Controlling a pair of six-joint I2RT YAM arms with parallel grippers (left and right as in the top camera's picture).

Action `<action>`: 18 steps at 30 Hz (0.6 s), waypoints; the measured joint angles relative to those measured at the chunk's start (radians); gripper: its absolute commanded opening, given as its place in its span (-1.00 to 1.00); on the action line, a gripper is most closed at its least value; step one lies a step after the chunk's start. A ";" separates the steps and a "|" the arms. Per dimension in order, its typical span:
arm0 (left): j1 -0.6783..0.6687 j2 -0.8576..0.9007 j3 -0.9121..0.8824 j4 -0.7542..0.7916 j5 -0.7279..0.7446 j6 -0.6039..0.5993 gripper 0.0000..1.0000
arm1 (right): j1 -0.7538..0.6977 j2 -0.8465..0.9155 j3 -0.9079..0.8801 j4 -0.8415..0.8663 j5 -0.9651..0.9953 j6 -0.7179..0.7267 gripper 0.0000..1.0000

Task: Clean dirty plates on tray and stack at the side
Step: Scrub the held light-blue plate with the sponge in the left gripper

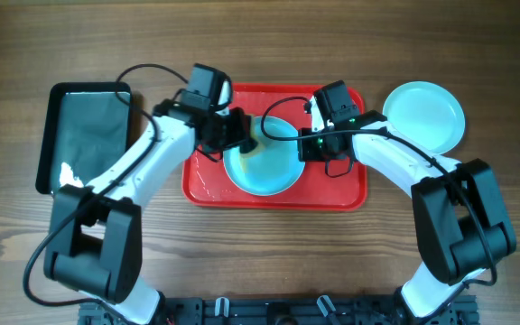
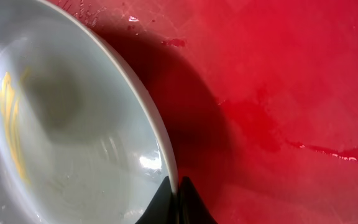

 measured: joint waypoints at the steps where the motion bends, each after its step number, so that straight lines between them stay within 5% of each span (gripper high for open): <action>1: -0.012 0.010 0.000 0.011 0.000 -0.006 -0.92 | 0.000 0.000 0.000 0.000 0.000 0.013 -0.91; 18: -0.063 0.072 0.000 0.079 -0.046 -0.031 -0.92 | -0.002 0.056 0.009 0.089 0.014 0.087 -0.91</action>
